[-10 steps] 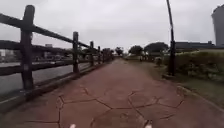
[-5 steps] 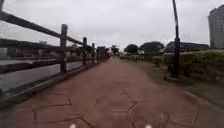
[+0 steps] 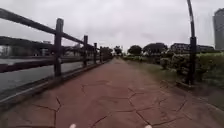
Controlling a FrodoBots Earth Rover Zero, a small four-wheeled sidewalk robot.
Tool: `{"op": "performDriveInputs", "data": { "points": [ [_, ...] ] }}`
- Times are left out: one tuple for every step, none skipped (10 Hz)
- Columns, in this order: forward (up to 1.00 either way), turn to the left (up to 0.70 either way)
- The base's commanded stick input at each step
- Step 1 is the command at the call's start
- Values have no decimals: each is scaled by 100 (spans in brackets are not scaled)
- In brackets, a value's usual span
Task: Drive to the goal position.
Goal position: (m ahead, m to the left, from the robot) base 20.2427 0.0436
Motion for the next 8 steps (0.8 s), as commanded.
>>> {"op": "performDriveInputs", "data": {
  "points": [
    [100,0],
    [100,0],
    [100,0],
    [100,0],
    [100,0],
    [100,0],
    [100,0],
    [100,0]
  ]
}}
